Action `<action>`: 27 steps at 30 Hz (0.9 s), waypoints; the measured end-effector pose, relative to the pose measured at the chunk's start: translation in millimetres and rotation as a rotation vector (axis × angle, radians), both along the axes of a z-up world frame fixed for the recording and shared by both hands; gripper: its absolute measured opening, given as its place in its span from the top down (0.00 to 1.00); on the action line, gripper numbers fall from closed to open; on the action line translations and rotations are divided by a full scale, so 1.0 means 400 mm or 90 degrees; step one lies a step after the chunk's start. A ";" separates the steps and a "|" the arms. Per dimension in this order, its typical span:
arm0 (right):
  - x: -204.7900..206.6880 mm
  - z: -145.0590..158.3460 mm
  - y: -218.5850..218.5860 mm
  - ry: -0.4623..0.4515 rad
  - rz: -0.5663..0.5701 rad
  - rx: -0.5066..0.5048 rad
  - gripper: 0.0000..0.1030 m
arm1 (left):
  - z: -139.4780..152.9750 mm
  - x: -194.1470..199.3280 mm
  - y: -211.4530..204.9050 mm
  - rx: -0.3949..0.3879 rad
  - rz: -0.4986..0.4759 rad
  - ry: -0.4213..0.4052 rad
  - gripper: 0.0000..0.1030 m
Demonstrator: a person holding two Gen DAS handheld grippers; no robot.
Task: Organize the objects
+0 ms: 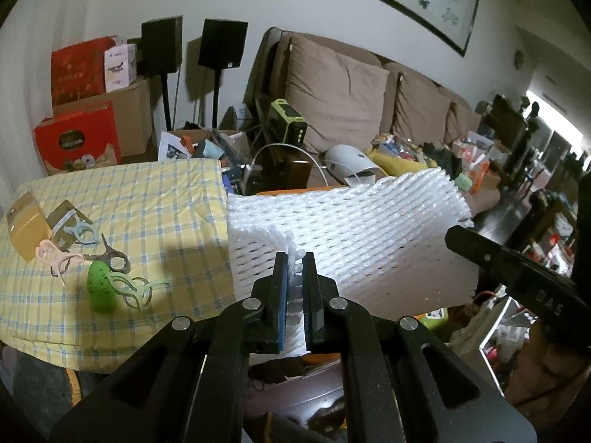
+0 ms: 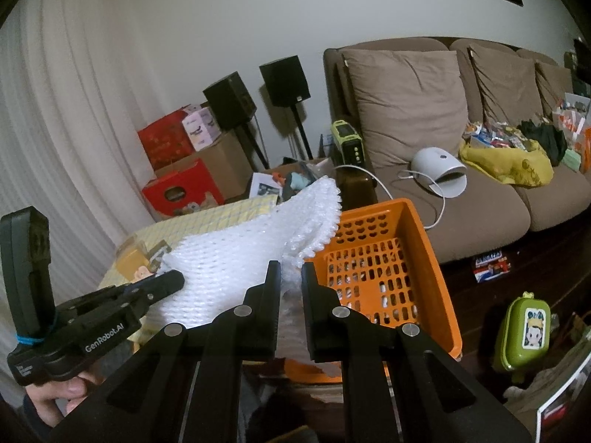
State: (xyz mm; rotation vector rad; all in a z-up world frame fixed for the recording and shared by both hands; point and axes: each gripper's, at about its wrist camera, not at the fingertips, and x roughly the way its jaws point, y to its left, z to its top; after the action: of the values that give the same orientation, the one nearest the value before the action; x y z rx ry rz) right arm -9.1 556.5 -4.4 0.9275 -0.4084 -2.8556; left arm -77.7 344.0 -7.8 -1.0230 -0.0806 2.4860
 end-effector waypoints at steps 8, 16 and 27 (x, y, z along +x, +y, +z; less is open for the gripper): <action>0.004 -0.004 0.034 -0.002 -0.026 0.000 0.90 | -0.006 -0.008 0.012 0.002 0.000 -0.005 0.94; 0.004 -0.006 0.042 -0.008 -0.042 0.020 0.90 | -0.010 -0.002 0.025 -0.007 -0.010 0.002 0.94; 0.020 0.006 0.074 0.005 -0.056 0.019 0.90 | -0.018 0.000 0.027 -0.011 -0.013 0.001 0.94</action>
State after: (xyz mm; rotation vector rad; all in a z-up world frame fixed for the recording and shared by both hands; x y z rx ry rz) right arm -1.2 586.0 -2.1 0.9253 -0.4176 -2.9512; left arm -77.8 354.8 -14.9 -1.0240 -0.0477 2.4733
